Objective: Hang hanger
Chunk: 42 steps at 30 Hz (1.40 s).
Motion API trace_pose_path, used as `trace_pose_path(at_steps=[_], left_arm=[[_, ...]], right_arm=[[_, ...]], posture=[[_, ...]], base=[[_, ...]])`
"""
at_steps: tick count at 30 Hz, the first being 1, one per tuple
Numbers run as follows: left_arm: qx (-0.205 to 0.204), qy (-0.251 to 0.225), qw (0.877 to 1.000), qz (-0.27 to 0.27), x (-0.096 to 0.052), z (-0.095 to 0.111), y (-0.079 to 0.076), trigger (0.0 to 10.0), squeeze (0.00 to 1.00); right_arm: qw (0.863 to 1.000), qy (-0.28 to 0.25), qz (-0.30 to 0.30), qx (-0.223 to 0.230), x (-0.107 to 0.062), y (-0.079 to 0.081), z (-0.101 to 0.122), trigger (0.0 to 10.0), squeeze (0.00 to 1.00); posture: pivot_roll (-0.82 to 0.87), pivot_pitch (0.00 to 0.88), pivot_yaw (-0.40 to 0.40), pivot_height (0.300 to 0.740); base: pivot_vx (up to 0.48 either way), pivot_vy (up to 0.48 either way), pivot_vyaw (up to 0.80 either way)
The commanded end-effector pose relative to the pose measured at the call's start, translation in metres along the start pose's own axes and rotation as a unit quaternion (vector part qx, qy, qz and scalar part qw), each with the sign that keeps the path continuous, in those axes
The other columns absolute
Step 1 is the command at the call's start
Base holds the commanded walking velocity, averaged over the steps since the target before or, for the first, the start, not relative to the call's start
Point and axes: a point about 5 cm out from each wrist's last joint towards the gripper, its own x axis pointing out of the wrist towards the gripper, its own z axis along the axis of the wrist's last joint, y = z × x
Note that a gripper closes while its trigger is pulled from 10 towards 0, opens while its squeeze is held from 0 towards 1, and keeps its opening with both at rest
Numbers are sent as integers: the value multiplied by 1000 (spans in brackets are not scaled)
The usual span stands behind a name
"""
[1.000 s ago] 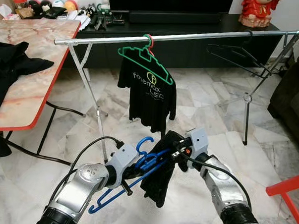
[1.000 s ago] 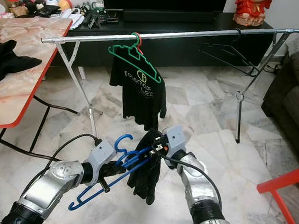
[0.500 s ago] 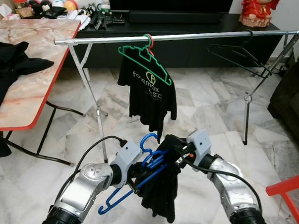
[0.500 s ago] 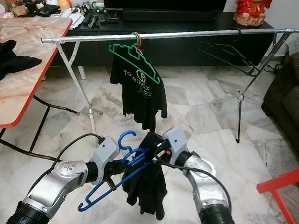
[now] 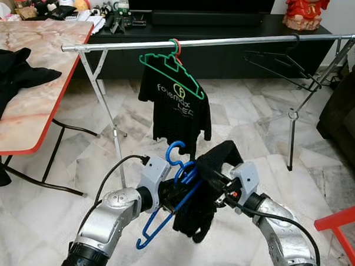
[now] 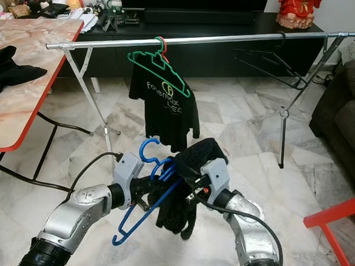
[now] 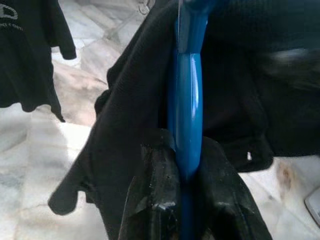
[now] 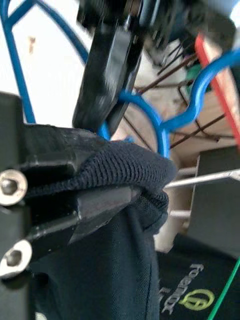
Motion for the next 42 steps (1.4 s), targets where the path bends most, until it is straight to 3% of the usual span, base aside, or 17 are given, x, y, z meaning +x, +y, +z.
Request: trace_pose_path(at_steps=[1, 6, 10, 15, 18, 31, 32, 33, 34, 35, 36, 37, 42], left_arm=[[1, -27, 1000, 1, 0, 12, 2, 10000, 0], [0, -21, 1000, -16, 0, 10, -4, 10000, 0], [-5, -23, 999, -23, 0, 10, -6, 10000, 0], [-17, -35, 999, -31, -1, 13, -9, 10000, 0], [-17, -34, 999, -31, -1, 13, -9, 10000, 0], [-27, -39, 998, -35, -2, 13, -11, 10000, 0], [-27, -39, 998, -34, -2, 13, -10, 10000, 0], [-28, -40, 998, -33, -2, 14, -10, 10000, 0], [-28, -42, 998, -28, -2, 14, -9, 10000, 0], [-29, -43, 998, -24, -2, 14, -8, 10000, 0], [-34, -46, 998, -19, -1, 15, -7, 10000, 0], [-40, -52, 998, -14, -1, 16, -6, 10000, 0], [-42, -58, 997, -7, -1, 18, -4, 10000, 0]], right_arm=[[999, -6, 36, 4, -1, 10, 2, 10000, 0], [999, -9, 51, 2, -3, 15, 2, 10000, 0], [1000, -3, 28, -9, -3, 11, 3, 10000, 0], [998, 24, -43, -45, -4, -5, 2, 10000, 0], [996, 19, -81, -43, -3, -13, 4, 10000, 0], [999, 1, -27, -31, 2, 2, 9, 10000, 0], [999, 2, -26, -31, 2, 2, 9, 10000, 337], [999, 3, -26, -31, 2, 2, 9, 10000, 337], [999, 6, -29, -34, 2, 2, 8, 10000, 737], [999, 8, -29, -34, 1, 2, 8, 10000, 937], [999, 10, -29, -34, 1, 3, 7, 10000, 937], [999, 11, -27, -33, 0, 4, 6, 10000, 1000], [999, 16, -29, -33, -2, 6, 5, 10000, 1000]], posture=[[15, 155, -14, 740], [11, 153, -14, 740], [12, 154, -15, 740], [14, 158, -18, 740], [13, 159, -18, 740], [11, 164, -22, 740], [11, 165, -21, 740], [11, 165, -21, 740], [11, 165, -21, 740], [9, 165, -21, 740], [9, 165, -21, 740], [9, 165, -21, 740], [6, 165, -22, 740]], base=[[0, 0, 0], [0, 0, 0], [0, 0, 0], [0, 0, 0], [0, 0, 0], [0, 0, 0], [0, 0, 0], [0, 0, 0], [0, 0, 0], [0, 0, 0], [0, 0, 0], [0, 0, 0], [0, 0, 0]])
